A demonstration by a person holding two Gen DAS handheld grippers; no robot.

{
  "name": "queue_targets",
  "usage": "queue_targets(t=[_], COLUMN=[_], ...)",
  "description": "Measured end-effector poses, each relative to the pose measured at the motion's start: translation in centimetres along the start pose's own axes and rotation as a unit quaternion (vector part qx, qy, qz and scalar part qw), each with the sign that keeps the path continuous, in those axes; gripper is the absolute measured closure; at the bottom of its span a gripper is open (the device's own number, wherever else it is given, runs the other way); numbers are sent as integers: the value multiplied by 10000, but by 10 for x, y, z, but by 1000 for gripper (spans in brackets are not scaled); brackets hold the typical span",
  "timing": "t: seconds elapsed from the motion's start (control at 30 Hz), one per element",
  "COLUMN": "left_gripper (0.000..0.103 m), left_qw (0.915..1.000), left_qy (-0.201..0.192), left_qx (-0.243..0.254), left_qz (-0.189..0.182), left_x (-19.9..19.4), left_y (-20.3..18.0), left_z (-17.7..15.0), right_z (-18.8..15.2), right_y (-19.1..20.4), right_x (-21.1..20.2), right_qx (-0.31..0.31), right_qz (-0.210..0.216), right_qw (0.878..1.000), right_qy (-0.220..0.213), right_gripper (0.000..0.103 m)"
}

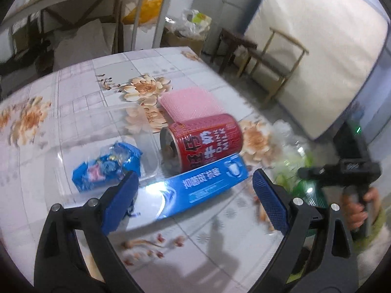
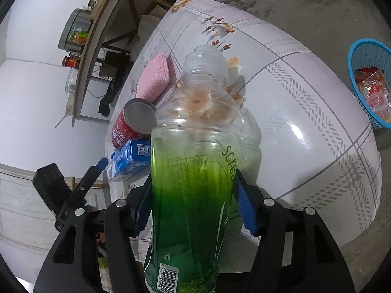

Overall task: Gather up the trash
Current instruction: 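Lower the left tool to the blue toothpaste box while the right tool holds the bottle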

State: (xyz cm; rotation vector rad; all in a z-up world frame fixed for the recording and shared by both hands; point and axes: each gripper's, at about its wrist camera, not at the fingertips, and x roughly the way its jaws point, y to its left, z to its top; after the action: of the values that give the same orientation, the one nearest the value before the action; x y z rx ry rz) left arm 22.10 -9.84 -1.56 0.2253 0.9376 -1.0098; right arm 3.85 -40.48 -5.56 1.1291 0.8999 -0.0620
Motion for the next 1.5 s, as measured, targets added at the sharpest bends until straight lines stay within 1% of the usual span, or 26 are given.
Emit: queue_targets(t=[0.03,0.07,0.1,0.2,0.23,0.3,0.37,0.43,0.5,0.6,0.67,0.7,0.77,0.8,0.93,0.97,1.03,1.1,1.17,1.2,1.27,1.33,1.4,1.47,1.5], left_gripper=[13,13,13,13,13,13,13,13,13,13,13,13,13,13,13,13,13,13,13,13,13,13,13,13,13], left_qw=[9998,9989,9983,9974,9974,9967,9935,9910,9903,9902,9903,9912,9911,9909,9903,9889,9869,9830,9792,9782,9742,9707,9731,9783,9800], left_qy=[136,303,296,450,506,795,1074,1163,1188,1209,1295,1267,1276,1299,1301,1296,1276,1281,1277,1294,1511,1767,1882,1951,1975], left_qx=[120,235,327,405,370,90,-333,-540,-558,-405,-217,-82,47,120,476,664,848,1025,1200,1242,1249,1104,847,427,90], left_qz=[93,278,369,387,344,108,-181,-389,-459,-565,-448,-384,-385,-324,112,286,503,823,1022,1050,1116,1199,1025,560,241], left_x=[4,10,10,9,9,11,10,7,0,-12,-13,-15,-20,-21,-24,-22,-21,-18,-16,-15,-6,1,-2,-9,-13], left_y=[-1,-1,-3,-5,-5,-3,1,2,-1,-13,-22,-27,-34,-40,-55,-59,-61,-60,-55,-53,-43,-35,-31,-28,-26], left_z=[0,1,1,0,0,-1,-6,-10,-17,-31,-42,-48,-55,-58,-69,-72,-73,-73,-72,-72,-71,-72,-72,-72,-73], right_z=[0,0,0,0,0,0,2,2,2,2,2,2,2,2,2,2,3,3,2,2,2,1,1,1,1], right_y=[0,1,0,0,0,0,1,0,0,0,0,1,1,1,1,1,2,5,5,5,5,4,2,1,0], right_x=[0,0,0,0,1,1,1,0,0,1,1,1,1,1,1,2,2,4,4,4,4,4,3,3,3], right_qx=[-19,-36,-44,-54,-54,-61,-64,-60,-65,-65,-65,-71,-81,-85,-103,-107,-123,-138,-153,-162,-166,-147,-130,-124,-125], right_qz=[-3,-2,1,26,30,34,40,52,52,55,54,47,50,53,40,38,35,26,48,66,99,129,171,211,225], right_qw=[10000,10000,10000,10000,10000,10000,10000,10000,10000,9999,10000,10000,9999,9999,9999,9999,9999,9999,9998,9998,9998,9998,9997,9996,9996], right_qy=[4,12,14,21,23,34,41,44,48,53,53,51,51,48,44,43,57,61,68,73,89,99,110,110,113], right_gripper=[44,44,43,43,43,44,44,44,44,44,44,44,44,44,44,44,44,44,44,44,43,44,44,44,44])
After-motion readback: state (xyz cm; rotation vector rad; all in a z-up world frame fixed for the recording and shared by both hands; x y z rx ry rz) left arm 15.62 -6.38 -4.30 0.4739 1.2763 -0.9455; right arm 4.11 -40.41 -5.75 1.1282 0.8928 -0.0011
